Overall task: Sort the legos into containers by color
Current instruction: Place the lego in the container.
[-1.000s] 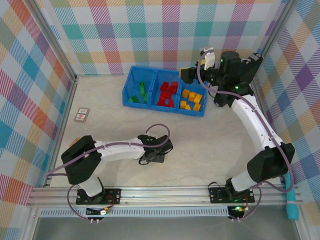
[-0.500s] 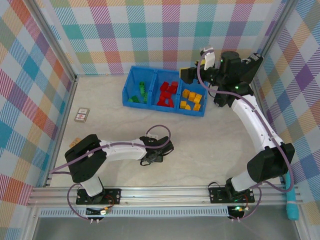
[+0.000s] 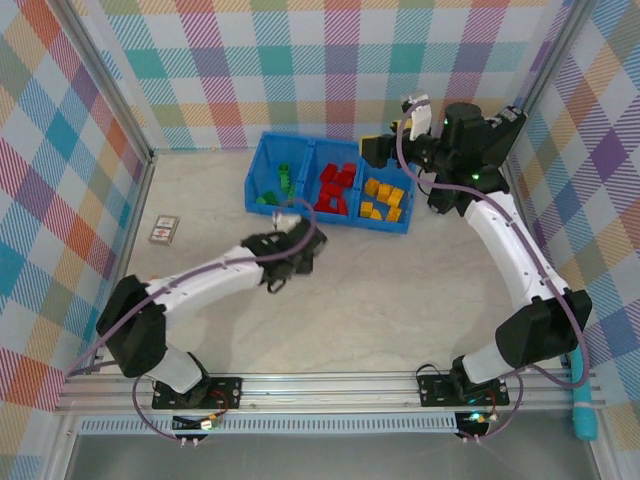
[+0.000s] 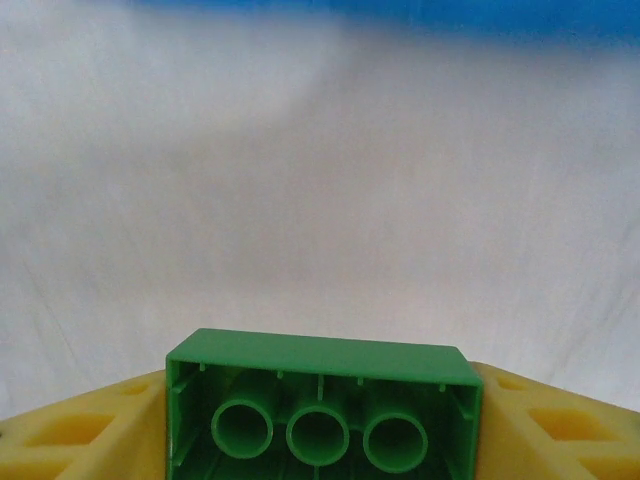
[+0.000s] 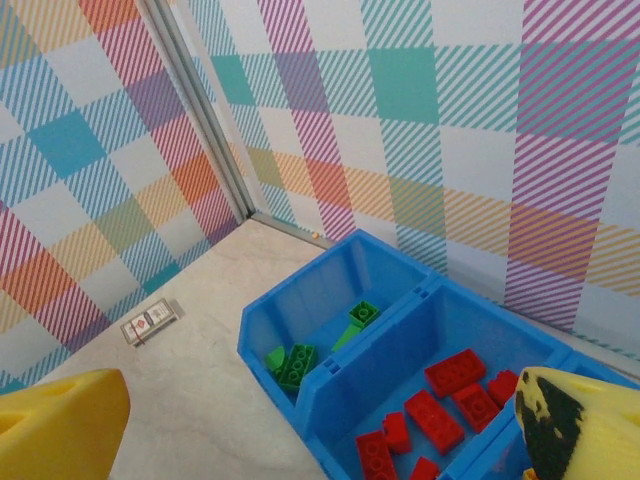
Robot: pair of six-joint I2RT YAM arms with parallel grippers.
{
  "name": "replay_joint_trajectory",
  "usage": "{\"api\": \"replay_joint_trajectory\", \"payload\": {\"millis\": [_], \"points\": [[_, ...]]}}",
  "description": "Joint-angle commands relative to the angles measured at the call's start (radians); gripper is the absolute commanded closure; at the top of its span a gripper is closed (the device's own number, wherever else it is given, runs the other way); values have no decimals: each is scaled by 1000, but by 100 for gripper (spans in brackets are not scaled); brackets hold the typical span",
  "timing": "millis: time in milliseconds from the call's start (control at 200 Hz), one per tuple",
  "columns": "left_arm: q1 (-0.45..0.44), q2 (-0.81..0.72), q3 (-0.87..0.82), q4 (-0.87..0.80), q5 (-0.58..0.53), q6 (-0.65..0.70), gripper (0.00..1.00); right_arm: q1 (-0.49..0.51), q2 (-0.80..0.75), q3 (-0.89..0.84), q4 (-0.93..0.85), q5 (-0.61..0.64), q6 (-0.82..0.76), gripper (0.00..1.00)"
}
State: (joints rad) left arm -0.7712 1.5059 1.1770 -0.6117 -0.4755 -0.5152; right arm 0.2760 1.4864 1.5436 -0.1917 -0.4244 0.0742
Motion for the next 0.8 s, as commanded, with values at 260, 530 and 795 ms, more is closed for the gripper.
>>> {"api": "replay_joint_trajectory", "payload": {"millis": [260,530,795], "points": [[305,284,298,533,45,374,34,9,-78,25,-24,31,-17,1],[409,627,547,596,133,297,34,11,-276,-185,-71,89,-122,1],[447,733,611,577,204,264,32,11,-485,-497,-128,245,-126,1]]}}
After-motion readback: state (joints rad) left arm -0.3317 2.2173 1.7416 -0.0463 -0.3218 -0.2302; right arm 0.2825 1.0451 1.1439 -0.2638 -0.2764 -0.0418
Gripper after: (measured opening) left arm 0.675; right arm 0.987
